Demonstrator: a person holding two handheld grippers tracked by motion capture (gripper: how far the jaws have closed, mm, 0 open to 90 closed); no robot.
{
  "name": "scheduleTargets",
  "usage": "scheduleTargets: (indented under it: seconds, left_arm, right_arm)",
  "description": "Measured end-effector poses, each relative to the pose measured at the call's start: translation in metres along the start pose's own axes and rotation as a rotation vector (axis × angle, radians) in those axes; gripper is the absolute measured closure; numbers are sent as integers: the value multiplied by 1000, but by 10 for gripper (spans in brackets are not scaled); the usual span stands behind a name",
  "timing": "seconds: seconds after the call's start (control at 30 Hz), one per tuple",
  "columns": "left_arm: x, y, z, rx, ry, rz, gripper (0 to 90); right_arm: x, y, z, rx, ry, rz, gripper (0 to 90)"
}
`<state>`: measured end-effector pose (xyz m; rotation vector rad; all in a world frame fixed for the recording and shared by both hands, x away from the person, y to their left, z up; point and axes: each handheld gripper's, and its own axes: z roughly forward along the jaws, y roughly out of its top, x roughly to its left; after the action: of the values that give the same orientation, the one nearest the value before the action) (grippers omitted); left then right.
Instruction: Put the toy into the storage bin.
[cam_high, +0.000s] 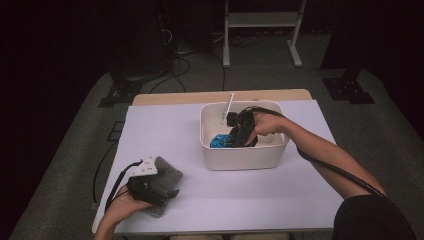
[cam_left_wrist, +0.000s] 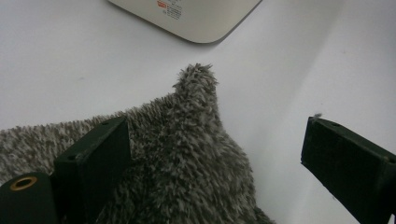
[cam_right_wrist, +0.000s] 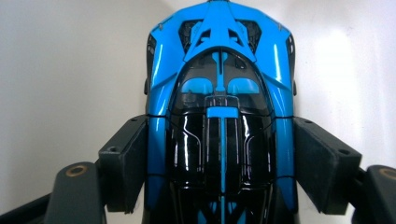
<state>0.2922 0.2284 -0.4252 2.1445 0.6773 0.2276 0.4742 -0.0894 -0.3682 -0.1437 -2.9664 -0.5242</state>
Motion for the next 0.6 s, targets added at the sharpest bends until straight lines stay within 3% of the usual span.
scheduleTargets:
  seconds: [0.6]
  left_arm:
    - [0,0,-2,0,2,0,76]
  right_arm:
    - [-1,1,7,24,13,8,267]
